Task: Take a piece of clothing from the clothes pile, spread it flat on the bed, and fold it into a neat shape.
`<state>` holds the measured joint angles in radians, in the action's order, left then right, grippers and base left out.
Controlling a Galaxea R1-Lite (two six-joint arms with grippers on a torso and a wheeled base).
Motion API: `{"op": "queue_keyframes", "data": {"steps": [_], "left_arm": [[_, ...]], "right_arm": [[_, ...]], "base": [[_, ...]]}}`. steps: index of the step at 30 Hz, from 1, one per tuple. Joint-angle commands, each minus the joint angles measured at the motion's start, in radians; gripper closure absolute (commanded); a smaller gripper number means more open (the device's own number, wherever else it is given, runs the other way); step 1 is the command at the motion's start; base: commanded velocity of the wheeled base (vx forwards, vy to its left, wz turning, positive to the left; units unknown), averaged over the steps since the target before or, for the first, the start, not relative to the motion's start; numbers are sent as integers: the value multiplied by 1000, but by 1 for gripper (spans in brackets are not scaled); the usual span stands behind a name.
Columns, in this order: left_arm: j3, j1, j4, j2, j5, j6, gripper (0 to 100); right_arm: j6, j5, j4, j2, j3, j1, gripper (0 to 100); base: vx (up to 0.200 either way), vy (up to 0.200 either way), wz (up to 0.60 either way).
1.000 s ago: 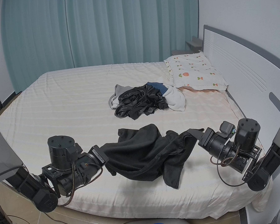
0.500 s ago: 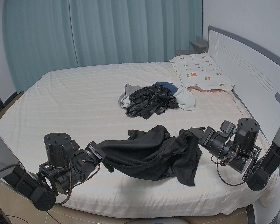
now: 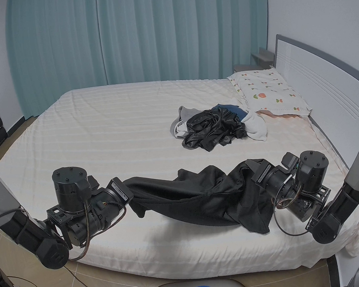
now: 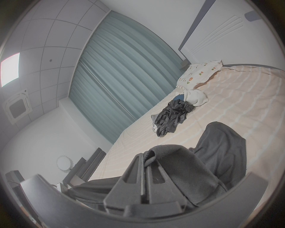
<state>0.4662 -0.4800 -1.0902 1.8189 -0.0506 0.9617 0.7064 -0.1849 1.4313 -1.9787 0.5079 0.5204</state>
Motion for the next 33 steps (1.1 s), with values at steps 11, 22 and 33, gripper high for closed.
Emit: {"op": "queue_keyframes", "data": {"steps": [11, 22, 33], "left_arm": [[14, 3, 0, -9, -38, -1, 100], [12, 8, 0, -20, -35, 5, 100], [12, 14, 1, -23, -32, 6, 100]], "right_arm": [[-88, -59, 133, -49, 8, 0, 100], [-88, -59, 133, -42, 14, -2, 100], [-74, -47, 133, -20, 8, -3, 100]], "base": [[0, 200, 0], [0, 200, 0], [0, 200, 0]]}}
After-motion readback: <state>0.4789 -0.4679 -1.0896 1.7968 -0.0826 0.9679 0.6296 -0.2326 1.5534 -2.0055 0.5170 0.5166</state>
